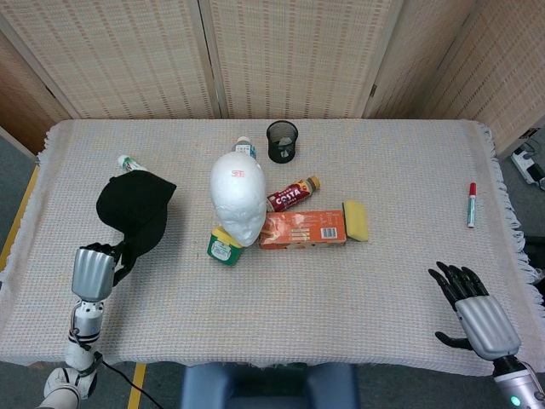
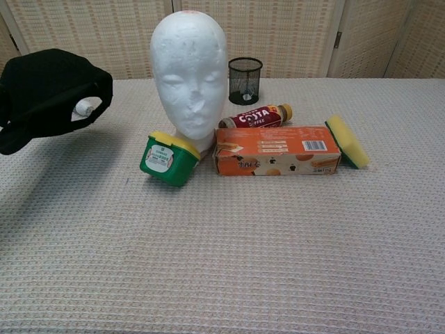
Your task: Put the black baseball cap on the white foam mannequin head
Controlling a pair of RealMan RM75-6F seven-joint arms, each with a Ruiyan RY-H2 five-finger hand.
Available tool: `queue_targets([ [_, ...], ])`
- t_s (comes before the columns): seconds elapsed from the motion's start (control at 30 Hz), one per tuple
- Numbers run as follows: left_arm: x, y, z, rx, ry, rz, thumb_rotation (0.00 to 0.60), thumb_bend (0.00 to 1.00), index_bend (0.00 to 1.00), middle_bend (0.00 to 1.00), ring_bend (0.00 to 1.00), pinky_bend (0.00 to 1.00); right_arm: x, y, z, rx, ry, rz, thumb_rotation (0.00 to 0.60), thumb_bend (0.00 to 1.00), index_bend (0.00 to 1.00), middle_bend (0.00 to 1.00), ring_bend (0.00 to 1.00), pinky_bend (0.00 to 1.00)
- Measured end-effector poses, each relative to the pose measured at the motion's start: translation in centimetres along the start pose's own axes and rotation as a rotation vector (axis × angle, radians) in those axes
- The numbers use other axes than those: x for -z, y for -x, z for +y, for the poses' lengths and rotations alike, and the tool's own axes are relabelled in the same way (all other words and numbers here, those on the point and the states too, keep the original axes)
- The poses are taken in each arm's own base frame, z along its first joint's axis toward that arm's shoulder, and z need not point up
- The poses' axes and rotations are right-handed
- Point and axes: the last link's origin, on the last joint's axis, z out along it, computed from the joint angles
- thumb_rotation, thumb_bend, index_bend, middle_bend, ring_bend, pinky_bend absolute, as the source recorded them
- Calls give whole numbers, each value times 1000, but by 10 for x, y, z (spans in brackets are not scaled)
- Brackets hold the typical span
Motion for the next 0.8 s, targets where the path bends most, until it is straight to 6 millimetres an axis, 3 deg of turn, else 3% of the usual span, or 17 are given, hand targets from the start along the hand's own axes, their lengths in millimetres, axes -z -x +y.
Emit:
queue_targets([
  [0.3,-15,-14,-7,-41,35,69,600,495,745,1000,1000,1000,2,-1,-1,-8,-7,-2,600,43,0,0,0,0],
  [0.5,-37,-28,-8,-68,70,149,600,496,746,1000,1000,1000,2,-3,0,-20,-9,-3,600,44,0,0,0,0],
  [0.8,-80,-43,19,-75,142,275,600,495,746,1000,1000,1000,1,-10,3,-52,-15,-4,600,44,0,0,0,0],
])
